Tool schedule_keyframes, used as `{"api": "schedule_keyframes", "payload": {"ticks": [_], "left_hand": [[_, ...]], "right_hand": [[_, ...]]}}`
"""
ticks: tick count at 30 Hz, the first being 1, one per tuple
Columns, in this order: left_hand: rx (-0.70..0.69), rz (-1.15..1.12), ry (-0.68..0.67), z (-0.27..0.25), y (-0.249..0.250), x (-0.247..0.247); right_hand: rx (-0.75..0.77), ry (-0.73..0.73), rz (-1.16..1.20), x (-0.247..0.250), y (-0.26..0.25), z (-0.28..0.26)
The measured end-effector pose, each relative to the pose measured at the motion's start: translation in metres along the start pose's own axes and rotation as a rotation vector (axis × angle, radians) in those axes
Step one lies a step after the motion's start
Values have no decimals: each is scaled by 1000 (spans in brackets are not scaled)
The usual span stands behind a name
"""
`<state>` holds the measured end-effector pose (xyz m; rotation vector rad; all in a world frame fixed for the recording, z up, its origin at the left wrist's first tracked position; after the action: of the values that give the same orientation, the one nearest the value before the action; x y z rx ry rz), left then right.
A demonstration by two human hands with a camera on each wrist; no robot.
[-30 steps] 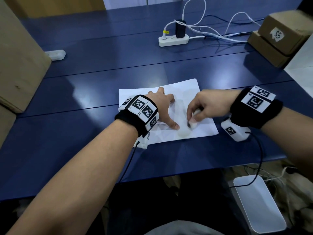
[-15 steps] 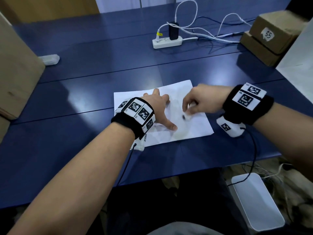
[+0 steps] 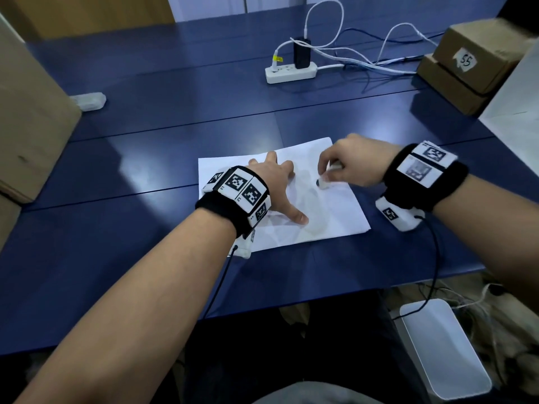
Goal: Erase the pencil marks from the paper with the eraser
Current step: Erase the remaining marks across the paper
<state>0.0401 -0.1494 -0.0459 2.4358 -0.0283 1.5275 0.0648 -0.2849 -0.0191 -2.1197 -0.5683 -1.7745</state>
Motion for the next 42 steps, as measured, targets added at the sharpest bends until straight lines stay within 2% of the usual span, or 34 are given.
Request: {"api": "schedule_keyframes", "payload": {"ticks": [1,3,6,8,10,13,15,18,21,23,25,28,30,32,35,37,39,42], "left_hand": [[-1,-2,1,0,0,0],[-4,0,8,0,0,0],[2,7,14,0,0,-1],[2,10,13,1,1,-2],[7,7,8,2,1,-2],[10,13,2,2,2,-2],[9,15,3,1,2,-2],[11,11,2,1,1,-2],[6,13,14,1,1,-2],[6,9,15,1,1,-2],[7,6,13,2,2,-2],[12,8,6,1,2,-2],[9,15,10,0,3,-1],[7,14,17,0,3,-1],[1,-1,25,-1,2,-2],[1,0,24,0,2,-1],[2,11,26,0,3,-1],[9,14,18,0,3,-2]], "right_hand": [[-23,34,-8,2,5,2],[26,8,3,1,1,-2],[198,-245,78,-18,-25,-21],[247,-338,90,-25,-34,-31],[215,-276,74,-20,-30,-25],[84,-36,24,-1,-12,-7],[12,42,15,7,-1,-1],[71,-9,24,3,-10,-7],[223,-250,59,-15,-32,-27],[254,-322,54,-20,-36,-33],[217,-252,37,-14,-29,-24],[46,-24,-21,2,-7,-4],[-21,51,-20,6,3,0],[36,13,-9,3,-4,-5],[207,-228,54,-13,-27,-26],[249,-304,64,-17,-32,-31],[182,-225,20,-13,-21,-20],[-15,-3,-42,4,5,-3]]}}
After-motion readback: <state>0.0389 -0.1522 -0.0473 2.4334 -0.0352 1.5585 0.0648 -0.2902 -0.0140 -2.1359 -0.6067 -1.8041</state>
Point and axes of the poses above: each hand's wrist, its own z-axis towards the middle knuckle, its own x-axis out of the back of the hand, y = z × x, the point moved 8 cm from there along z, towards the middle knuckle, and after that the axes turned 14 degrees about -z, right-handed, at the moved point
